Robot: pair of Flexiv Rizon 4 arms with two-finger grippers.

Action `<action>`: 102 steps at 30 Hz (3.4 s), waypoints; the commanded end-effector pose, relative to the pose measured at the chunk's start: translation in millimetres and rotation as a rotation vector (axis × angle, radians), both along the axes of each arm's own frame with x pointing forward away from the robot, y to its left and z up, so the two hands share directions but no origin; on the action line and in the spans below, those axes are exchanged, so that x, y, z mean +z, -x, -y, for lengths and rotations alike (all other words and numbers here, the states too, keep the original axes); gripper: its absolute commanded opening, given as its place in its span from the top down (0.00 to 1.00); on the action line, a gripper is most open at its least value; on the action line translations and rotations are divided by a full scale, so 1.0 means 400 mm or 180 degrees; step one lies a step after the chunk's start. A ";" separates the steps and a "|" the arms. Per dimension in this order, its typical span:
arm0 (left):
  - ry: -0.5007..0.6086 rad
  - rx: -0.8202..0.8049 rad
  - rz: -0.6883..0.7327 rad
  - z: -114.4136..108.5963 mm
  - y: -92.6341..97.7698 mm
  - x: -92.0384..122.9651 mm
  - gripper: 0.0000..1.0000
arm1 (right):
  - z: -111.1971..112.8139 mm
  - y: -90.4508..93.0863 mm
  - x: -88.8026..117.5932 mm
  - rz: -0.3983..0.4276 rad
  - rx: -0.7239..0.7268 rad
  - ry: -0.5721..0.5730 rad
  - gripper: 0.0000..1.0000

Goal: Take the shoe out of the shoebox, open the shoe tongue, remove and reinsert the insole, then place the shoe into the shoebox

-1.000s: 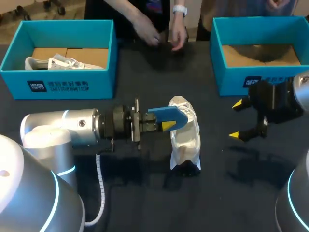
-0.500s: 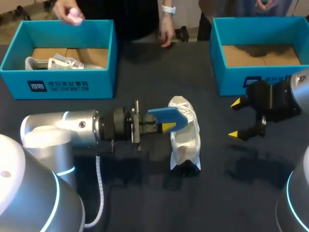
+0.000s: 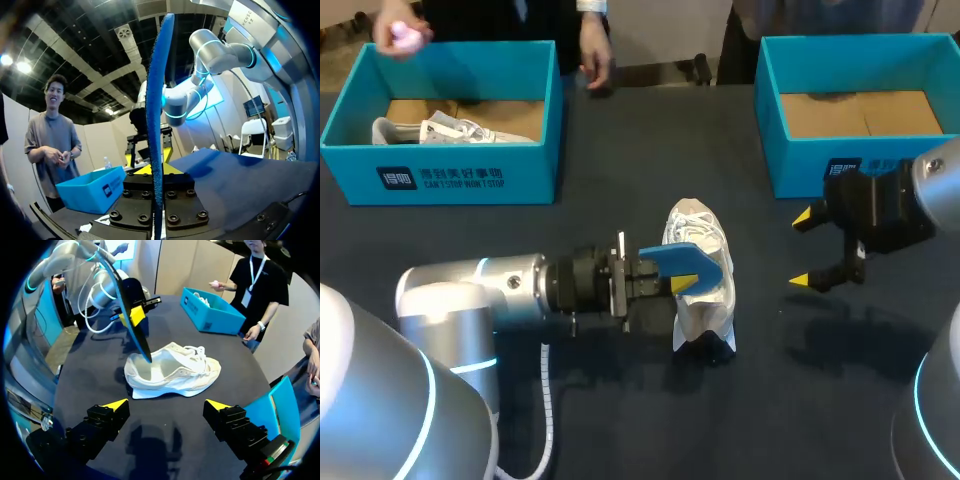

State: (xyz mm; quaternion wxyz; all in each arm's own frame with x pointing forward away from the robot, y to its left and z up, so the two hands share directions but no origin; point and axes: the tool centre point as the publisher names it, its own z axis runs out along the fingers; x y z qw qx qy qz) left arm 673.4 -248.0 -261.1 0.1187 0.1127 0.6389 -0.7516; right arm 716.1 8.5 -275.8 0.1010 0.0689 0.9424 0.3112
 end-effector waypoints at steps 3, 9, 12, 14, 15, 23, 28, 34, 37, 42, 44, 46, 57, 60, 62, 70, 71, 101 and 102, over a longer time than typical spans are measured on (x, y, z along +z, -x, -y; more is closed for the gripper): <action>-0.0072 -0.0049 0.0033 0.022 -0.018 -0.007 1.00 | -0.024 -0.008 -0.008 0.0095 0.0174 0.0084 0.00; -0.0181 -0.0073 0.0037 0.024 -0.032 -0.017 1.00 | -0.045 -0.009 -0.022 0.0132 0.0385 0.0341 0.00; -0.0194 -0.0052 0.0028 0.029 -0.034 -0.018 1.00 | -0.052 -0.011 -0.031 0.0157 0.0389 0.0366 0.00; -0.0235 -0.0048 0.0043 0.034 -0.033 -0.026 1.00 | -0.060 -0.014 -0.040 0.0172 0.0399 0.0372 0.00; -0.0224 -0.0043 0.0027 0.035 -0.032 -0.029 1.00 | -0.065 -0.016 -0.046 0.0173 0.0405 0.0372 0.00; -0.0329 -0.0008 0.0023 0.023 -0.037 -0.053 1.00 | -0.107 -0.027 -0.089 0.0177 0.0380 0.0341 0.00; -0.0336 -0.0010 0.0009 0.010 -0.023 -0.044 1.00 | -0.124 -0.038 -0.109 0.0096 0.0419 0.0380 0.00; -0.0369 -0.0004 -0.0017 0.005 0.006 -0.044 1.00 | -0.144 -0.042 -0.128 0.0080 0.0424 0.0336 0.00; -0.0362 0.0014 -0.0025 -0.007 0.013 -0.044 1.00 | -0.150 -0.044 -0.131 0.0076 0.0436 0.0325 0.00; -0.0393 0.0068 -0.0036 -0.026 0.010 -0.059 1.00 | -0.152 -0.046 -0.133 0.0070 0.0448 0.0326 0.00; -0.0395 0.0080 -0.0033 -0.028 0.007 -0.063 1.00 | -0.150 -0.048 -0.137 0.0066 0.0450 0.0329 0.00; -0.0400 0.0087 -0.0021 -0.029 0.007 -0.063 1.00 | -0.152 -0.050 -0.140 0.0057 0.0460 0.0338 0.00; -0.0314 0.0139 0.0069 -0.035 -0.007 -0.041 1.00 | -0.171 -0.041 -0.153 -0.0008 0.0451 0.0313 0.00; -0.0327 0.0152 0.0092 -0.033 -0.016 -0.049 1.00 | -0.174 -0.042 -0.153 -0.0014 0.0441 0.0308 0.00; -0.0316 0.0151 0.0104 -0.030 -0.021 -0.055 1.00 | -0.177 -0.045 -0.154 -0.0025 0.0452 0.0313 0.00; -0.0182 0.0116 0.0205 -0.012 -0.025 -0.035 1.00 | -0.165 -0.051 -0.144 -0.0028 0.0447 0.0335 0.00; -0.0181 0.0118 0.0224 -0.012 -0.026 -0.031 1.00 | -0.163 -0.051 -0.145 -0.0031 0.0441 0.0334 0.00; -0.0048 0.0116 0.0425 0.042 -0.015 -0.052 1.00 | -0.168 -0.062 -0.182 -0.0095 0.0470 0.0224 0.00; -0.0062 0.0121 0.0441 0.044 -0.018 -0.058 1.00 | -0.167 -0.059 -0.182 -0.0089 0.0454 0.0220 0.00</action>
